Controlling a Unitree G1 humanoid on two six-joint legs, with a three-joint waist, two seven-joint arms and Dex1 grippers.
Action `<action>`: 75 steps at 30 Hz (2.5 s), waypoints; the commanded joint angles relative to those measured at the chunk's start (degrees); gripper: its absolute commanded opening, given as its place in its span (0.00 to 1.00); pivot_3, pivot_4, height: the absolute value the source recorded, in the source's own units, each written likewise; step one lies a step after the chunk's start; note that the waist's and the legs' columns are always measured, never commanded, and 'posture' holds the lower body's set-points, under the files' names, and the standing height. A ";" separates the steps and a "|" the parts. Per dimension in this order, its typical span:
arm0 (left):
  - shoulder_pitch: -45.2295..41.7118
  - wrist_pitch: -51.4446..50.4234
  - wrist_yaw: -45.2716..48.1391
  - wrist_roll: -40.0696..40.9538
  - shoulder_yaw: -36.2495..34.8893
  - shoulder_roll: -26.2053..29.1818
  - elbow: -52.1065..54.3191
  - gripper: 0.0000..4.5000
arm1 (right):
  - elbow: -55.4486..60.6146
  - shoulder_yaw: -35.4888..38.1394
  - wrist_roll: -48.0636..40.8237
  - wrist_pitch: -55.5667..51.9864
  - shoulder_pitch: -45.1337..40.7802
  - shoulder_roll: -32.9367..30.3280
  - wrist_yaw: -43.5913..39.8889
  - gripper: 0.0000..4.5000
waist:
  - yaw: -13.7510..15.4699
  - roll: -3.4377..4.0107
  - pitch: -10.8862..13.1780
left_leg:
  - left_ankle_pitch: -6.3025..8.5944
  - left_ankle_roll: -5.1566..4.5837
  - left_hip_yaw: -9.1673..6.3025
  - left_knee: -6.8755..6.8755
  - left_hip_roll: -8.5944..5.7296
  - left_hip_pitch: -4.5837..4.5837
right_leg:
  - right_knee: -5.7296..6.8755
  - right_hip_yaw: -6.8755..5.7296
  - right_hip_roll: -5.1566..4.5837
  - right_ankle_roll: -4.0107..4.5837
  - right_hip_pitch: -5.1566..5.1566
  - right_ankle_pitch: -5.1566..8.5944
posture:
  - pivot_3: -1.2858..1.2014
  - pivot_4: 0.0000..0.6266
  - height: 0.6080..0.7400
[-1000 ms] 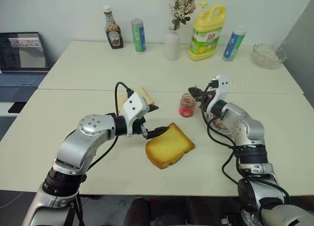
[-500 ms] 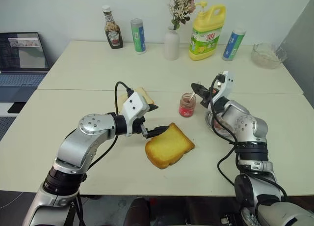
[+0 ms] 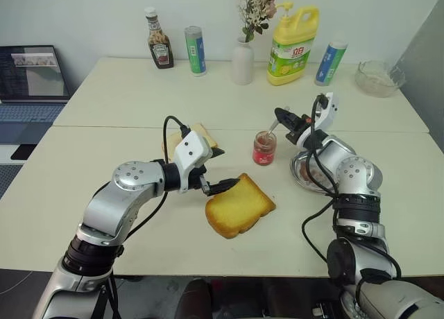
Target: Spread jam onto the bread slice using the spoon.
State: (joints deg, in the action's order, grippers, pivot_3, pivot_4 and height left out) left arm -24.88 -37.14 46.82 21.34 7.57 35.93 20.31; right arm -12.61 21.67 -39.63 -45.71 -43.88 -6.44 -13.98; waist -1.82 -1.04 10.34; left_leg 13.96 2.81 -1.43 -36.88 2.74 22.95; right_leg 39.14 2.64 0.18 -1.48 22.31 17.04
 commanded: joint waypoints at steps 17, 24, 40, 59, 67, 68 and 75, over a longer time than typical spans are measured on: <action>-0.70 1.15 0.00 -0.39 0.02 -0.39 0.84 1.00 | 1.08 4.66 -7.11 -2.39 -2.06 -2.36 3.78 0.00 | -0.01 0.01 0.00 | 0.00 0.00 0.01 0.02 0.00 0.01 | -0.03 0.01 0.00 0.00 0.01 0.00 | 0.52 0.24 1.00; -0.80 1.41 0.24 -0.42 0.08 -0.28 0.66 1.00 | 1.05 5.01 -8.45 -2.07 -2.25 -2.72 4.40 0.00 | -0.01 0.01 0.01 | 0.00 0.00 0.01 0.03 0.00 0.01 | -0.03 0.01 0.00 0.00 0.01 0.00 | 0.52 0.24 1.00; -0.14 3.65 2.18 0.30 -1.37 0.51 0.55 1.00 | 1.31 8.75 -14.63 -3.56 -1.59 -2.21 9.16 0.00 | 0.00 0.01 0.01 | 0.00 0.00 0.01 0.06 0.00 0.02 | -0.06 0.00 0.00 0.00 0.02 0.00 | 0.52 0.24 1.00; -0.11 11.18 2.34 -0.07 -4.63 0.16 -1.57 1.00 | 12.84 6.82 -24.88 -5.81 1.41 -1.37 8.10 0.00 | 0.00 0.07 0.05 | 0.00 -0.01 0.02 0.08 0.00 0.04 | -0.07 0.01 0.01 -0.01 0.04 0.01 | 0.52 0.24 1.00; 10.00 11.36 7.07 5.38 -13.96 7.03 5.65 1.00 | 29.30 -2.51 -34.09 -14.44 8.36 -4.14 8.39 0.00 | -0.11 0.11 0.07 | 0.01 -0.01 0.01 0.23 0.07 0.04 | -0.12 0.01 0.03 0.02 0.09 0.03 | 0.52 0.24 1.00; 12.15 11.15 7.69 6.09 -14.98 7.98 6.80 1.00 | 30.57 -3.90 -34.14 -14.56 9.22 -4.32 8.20 0.00 | -0.18 0.11 0.07 | 0.01 -0.01 0.00 0.23 0.07 0.05 | -0.12 0.01 0.03 0.02 0.10 0.04 | 0.52 0.24 1.00; 31.62 16.01 9.77 4.46 -18.27 10.24 14.66 1.00 | 35.37 -16.33 -25.93 -10.84 14.18 -4.58 2.85 0.00 | -0.39 0.11 0.11 | 0.01 -0.02 0.06 0.29 0.07 0.00 | -0.16 0.07 -0.03 0.06 0.10 0.07 | 0.52 0.24 1.00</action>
State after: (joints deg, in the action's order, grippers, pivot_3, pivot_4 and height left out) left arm 5.83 -23.92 56.91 26.61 -9.44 46.23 31.87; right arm 20.28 8.67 -68.19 -58.48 -30.12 -10.86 -8.38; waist -2.21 -0.92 10.44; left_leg 13.97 2.80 -1.40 -36.60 2.81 22.95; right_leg 38.99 2.70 0.16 -1.40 22.41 17.12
